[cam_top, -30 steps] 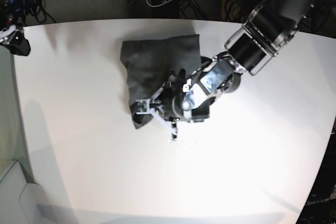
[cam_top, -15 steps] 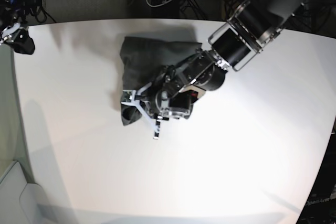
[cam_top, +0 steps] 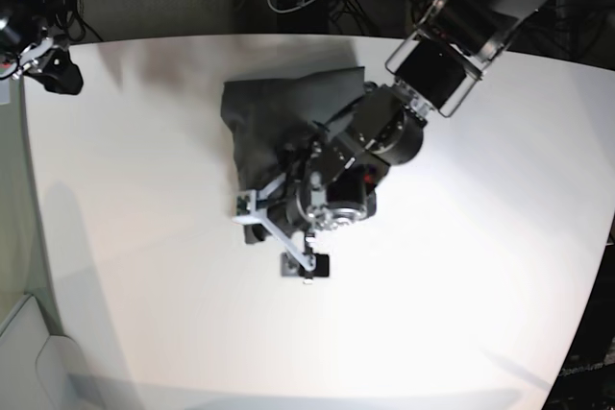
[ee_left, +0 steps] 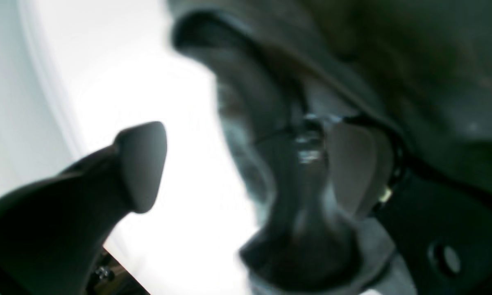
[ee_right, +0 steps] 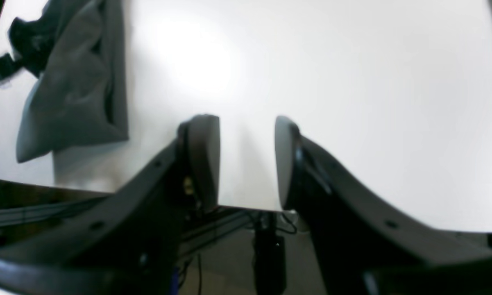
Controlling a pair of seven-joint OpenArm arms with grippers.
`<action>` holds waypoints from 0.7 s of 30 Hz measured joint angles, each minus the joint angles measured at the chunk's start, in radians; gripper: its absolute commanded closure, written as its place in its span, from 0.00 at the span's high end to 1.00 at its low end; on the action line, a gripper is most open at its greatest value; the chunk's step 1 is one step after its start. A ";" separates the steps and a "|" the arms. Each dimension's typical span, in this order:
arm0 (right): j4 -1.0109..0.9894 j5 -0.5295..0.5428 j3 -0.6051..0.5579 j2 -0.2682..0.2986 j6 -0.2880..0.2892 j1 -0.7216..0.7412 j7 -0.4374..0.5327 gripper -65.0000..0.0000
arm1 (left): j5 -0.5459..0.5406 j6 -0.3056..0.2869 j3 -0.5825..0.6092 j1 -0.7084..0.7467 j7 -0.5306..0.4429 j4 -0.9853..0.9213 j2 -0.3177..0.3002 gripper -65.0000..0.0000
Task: Layout the t-shirt on the table in an organized manner, then fold the t-shirt properly
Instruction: 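Fold the bundle end over with the left gripper and release, then tuck the shirt edge with the right gripper and withdraw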
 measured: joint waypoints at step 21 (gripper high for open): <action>0.294 0.001 -0.442 -0.031 0.006 0.181 0.001 0.22 | 0.001 0.000 -0.907 0.413 0.021 0.521 -0.092 0.00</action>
